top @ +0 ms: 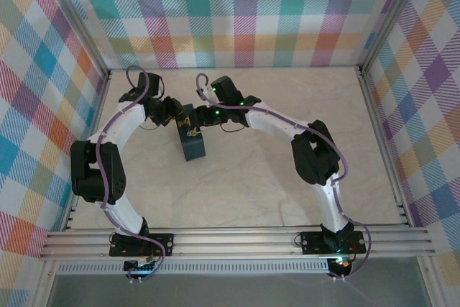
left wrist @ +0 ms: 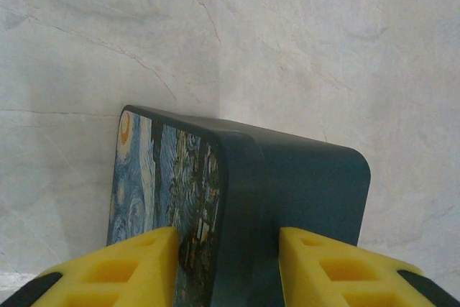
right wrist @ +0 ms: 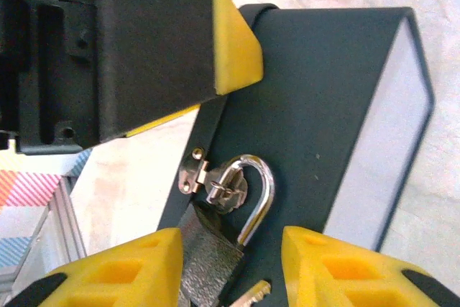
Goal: Unlock the padlock with the key
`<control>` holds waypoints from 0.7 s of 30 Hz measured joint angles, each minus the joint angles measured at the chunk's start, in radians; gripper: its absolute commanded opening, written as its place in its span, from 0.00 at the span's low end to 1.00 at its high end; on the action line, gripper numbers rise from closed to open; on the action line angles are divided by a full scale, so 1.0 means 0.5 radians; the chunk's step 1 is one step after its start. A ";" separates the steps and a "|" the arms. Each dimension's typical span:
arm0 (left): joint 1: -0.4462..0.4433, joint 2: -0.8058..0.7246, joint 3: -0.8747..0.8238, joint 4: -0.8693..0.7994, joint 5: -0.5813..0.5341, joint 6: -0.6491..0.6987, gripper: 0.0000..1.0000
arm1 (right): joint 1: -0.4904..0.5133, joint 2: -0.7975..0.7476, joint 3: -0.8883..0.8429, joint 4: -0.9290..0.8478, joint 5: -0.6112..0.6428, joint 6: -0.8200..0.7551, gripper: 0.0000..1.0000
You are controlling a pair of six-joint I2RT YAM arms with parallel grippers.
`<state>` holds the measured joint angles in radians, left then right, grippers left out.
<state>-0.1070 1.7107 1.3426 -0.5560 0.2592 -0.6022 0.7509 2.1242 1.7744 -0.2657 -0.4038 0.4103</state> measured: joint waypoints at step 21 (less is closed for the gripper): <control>0.097 -0.061 0.021 -0.142 0.011 -0.068 0.56 | 0.288 0.011 0.354 -0.526 0.751 -0.286 0.58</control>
<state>-0.0586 1.6802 1.3529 -0.6270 0.2646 -0.6361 0.8948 2.1296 1.9514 -0.5289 -0.0284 0.2672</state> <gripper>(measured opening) 0.560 0.581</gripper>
